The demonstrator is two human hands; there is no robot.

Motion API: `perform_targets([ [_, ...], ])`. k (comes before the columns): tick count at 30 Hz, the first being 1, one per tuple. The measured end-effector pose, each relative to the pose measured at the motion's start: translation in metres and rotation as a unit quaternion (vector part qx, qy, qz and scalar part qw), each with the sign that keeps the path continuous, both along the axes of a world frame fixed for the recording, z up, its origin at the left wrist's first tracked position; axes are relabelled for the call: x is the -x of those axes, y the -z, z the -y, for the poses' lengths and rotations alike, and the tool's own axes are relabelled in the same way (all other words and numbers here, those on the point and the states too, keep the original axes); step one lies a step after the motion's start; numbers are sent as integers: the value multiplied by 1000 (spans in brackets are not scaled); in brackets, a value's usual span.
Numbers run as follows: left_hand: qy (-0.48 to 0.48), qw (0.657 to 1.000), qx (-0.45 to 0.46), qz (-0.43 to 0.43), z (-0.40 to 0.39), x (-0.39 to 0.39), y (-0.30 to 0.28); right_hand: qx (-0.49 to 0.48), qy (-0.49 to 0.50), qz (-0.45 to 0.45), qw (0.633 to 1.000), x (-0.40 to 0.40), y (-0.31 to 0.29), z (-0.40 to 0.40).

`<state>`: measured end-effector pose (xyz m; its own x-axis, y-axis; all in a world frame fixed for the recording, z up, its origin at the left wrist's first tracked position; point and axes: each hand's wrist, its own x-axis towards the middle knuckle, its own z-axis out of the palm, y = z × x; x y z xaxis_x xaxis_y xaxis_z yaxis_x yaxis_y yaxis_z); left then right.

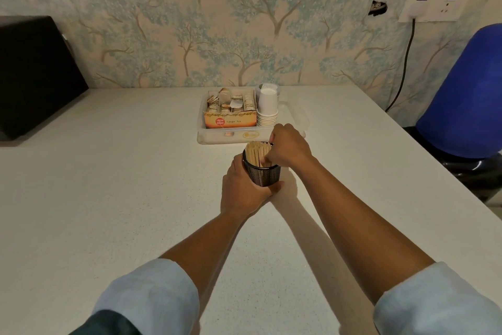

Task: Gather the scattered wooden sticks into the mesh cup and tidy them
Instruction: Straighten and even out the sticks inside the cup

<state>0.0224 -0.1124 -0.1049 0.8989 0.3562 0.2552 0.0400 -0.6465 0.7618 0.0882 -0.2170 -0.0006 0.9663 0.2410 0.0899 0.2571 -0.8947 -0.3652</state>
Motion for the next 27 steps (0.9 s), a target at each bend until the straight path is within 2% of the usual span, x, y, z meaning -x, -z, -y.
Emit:
perform_targets([
  [7, -3, 1000, -8, -6, 0, -1, 1, -5, -2, 10, 1000, -1, 1, 1],
  [10, -10, 1000, -7, -4, 0, 0, 2, -40, -25, -12, 999, -4, 1, 5],
  [15, -9, 1000, 3, 3, 0, -1, 4, -193, -33, -162, 967, -6, -2, 19],
  [19, 5, 1000, 20, 18, -1, -1, 4, -196, -78, -249, 945, -2, 5, 26],
  [24, 44, 998, 43, 29, -5, 2, 6, -215, -118, -239, 940, 1, 22, 29],
  [27, 6, 1000, -1, 18, -2, 0, 5, -236, -124, -211, 940, 3, 30, 28],
])
